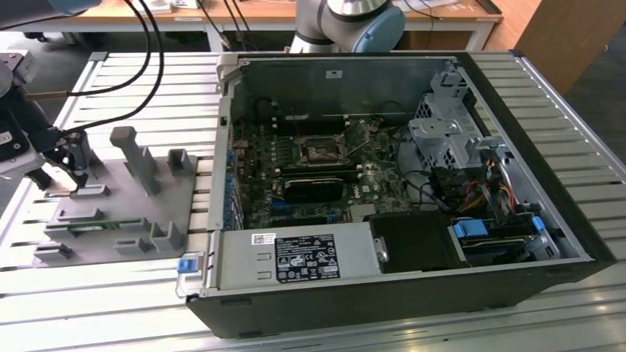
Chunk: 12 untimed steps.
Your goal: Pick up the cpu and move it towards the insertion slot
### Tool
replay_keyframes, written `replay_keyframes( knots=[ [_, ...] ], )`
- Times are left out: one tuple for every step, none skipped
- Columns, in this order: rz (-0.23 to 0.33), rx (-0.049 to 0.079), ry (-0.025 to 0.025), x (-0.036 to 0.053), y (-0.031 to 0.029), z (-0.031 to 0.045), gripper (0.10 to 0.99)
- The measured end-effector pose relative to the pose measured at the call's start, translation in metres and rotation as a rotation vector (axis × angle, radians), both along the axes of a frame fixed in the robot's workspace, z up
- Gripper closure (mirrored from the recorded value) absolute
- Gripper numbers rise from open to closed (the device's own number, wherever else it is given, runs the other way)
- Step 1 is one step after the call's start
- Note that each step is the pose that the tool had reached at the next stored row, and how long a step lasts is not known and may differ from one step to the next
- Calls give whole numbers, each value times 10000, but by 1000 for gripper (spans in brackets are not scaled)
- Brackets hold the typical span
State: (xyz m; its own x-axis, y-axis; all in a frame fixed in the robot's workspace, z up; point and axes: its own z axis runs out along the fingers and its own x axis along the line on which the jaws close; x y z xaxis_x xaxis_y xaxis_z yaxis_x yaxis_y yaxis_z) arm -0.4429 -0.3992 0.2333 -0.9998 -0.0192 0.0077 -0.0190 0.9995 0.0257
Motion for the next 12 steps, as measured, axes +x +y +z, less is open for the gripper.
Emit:
replay_keyframes(
  knots=[
    [0, 0, -1, 0, 1, 4, 545],
    [-1, 0, 1, -1, 1, 9, 545],
    [-1, -1, 1, -1, 1, 13, 545],
    [0, 0, 0, 0, 1, 17, 545],
    [0, 0, 1, 0, 2, 23, 545],
    [-1, -1, 1, -1, 2, 28, 545],
    [-1, -1, 1, -1, 2, 33, 545],
    [-1, -1, 2, -1, 2, 39, 545],
    [-1, -1, 2, -1, 2, 44, 545],
    [-1, 0, 1, -1, 2, 48, 545],
    [-1, 0, 0, 0, 3, 53, 545],
    [-1, 0, 0, 0, 3, 57, 545]
  ],
)
